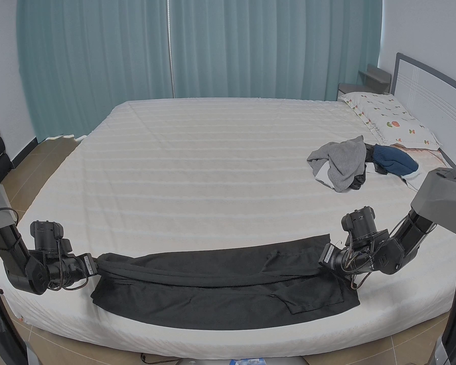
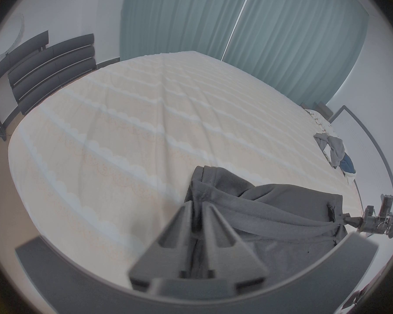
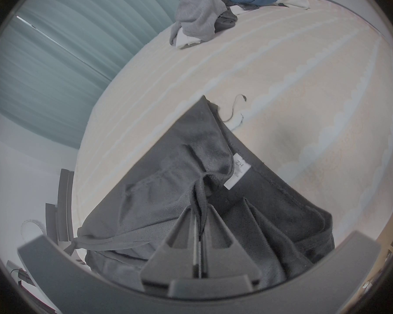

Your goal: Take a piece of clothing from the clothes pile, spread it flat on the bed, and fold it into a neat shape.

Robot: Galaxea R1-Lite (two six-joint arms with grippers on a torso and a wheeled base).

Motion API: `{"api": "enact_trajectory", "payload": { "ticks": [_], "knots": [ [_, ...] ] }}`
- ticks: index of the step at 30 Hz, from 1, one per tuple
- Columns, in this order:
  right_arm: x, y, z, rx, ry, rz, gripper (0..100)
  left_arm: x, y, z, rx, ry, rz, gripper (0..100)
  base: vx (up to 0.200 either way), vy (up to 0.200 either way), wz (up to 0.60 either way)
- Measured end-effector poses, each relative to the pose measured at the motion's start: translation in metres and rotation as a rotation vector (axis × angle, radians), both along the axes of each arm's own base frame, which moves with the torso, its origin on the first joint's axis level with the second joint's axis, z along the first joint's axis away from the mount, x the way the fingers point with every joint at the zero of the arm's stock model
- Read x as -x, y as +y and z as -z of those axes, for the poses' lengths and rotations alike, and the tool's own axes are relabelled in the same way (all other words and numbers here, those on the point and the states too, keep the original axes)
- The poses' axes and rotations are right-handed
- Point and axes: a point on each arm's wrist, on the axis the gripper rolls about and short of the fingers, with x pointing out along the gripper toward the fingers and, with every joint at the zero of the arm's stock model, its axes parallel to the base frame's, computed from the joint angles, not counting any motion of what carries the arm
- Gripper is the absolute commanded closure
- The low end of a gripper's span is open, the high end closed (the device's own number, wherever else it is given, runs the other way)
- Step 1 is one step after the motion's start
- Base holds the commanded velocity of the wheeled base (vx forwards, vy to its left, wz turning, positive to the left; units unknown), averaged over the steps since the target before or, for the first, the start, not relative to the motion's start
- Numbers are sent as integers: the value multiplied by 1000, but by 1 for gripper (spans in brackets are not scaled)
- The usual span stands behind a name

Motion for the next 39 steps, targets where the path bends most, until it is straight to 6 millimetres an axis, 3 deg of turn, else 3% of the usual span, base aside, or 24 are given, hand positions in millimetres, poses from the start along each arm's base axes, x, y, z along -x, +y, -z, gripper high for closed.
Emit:
{"api": "enact_trajectory", "payload": {
  "ticks": [5,13,22,30,35,39],
  "knots": [
    [-1,0,2,-2,5,5,0,3,-2,1,0,11,2,0,0,0,0],
    [-6,-7,-14,-59,-32,36,0,5,-4,-7,11,-19,-14,0,0,0,0],
    [-10,-23,-40,-135,-97,69,0,-19,-1,-26,92,-113,-82,0,0,0,0],
    [-15,-36,-43,-235,-88,87,0,-61,1,-15,135,-74,-99,0,0,0,0],
    [-17,-47,-41,-260,-80,114,0,-65,2,-5,166,-14,-127,0,0,0,0],
    [-15,-48,-38,-259,-70,118,0,-55,0,-7,184,9,-144,0,0,0,0]
  ]
}}
